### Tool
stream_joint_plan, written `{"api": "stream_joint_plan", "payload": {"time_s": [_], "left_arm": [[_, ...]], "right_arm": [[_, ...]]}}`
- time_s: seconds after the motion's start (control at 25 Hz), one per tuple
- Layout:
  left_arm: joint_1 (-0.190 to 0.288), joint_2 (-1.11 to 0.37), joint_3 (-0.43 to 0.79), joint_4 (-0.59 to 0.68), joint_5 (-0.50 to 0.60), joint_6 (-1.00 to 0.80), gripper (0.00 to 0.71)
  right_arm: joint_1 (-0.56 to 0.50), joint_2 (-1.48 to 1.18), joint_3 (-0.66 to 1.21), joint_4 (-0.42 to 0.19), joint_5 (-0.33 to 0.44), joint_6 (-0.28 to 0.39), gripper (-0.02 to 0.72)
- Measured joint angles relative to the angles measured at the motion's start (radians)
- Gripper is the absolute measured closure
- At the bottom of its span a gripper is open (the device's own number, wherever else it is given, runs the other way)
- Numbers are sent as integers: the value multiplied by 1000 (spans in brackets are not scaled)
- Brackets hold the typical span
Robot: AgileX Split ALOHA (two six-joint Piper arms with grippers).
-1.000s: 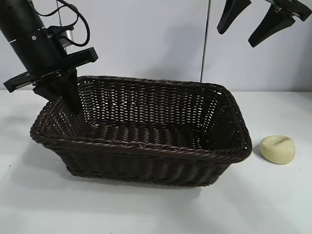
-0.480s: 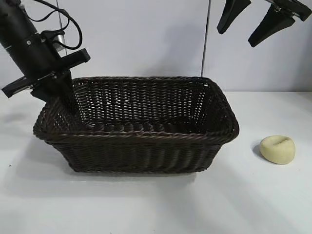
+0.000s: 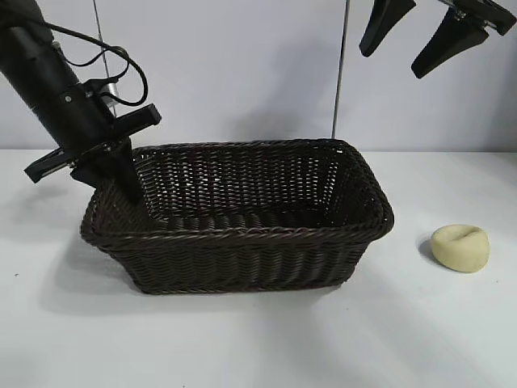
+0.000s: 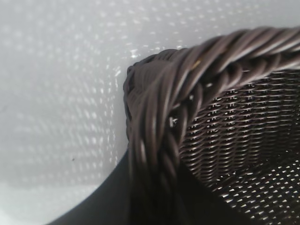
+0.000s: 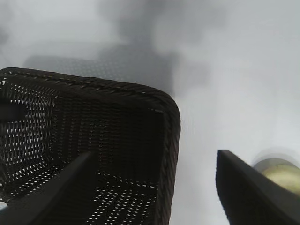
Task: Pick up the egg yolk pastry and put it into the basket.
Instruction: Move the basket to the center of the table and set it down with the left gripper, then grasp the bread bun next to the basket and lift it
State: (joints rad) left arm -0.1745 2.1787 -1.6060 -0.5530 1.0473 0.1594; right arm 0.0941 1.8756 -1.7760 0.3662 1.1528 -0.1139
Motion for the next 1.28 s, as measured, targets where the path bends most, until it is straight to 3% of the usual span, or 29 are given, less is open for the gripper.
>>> {"api": "stream_joint_plan", "payload": {"time_s": [0.2,0.28,0.52,0.64,0.92,1.28], "left_arm": [[0,0,0,-1,0,23,609],[0,0,0,-2,0,26,577],[0,0,-12,-18,7,27,305],[0,-1,-29,-20,28,27,225],[0,-69,-30,22,78,28,196],[0,-295,-30,67,138,26,196]], "right_arm": [[0,0,0,0,0,0,185],[0,0,0,0,0,0,185],[0,0,0,0,0,0,185],[0,0,0,0,0,0,185],[0,0,0,0,0,0,185],[0,0,0,0,1,0,185]]}}
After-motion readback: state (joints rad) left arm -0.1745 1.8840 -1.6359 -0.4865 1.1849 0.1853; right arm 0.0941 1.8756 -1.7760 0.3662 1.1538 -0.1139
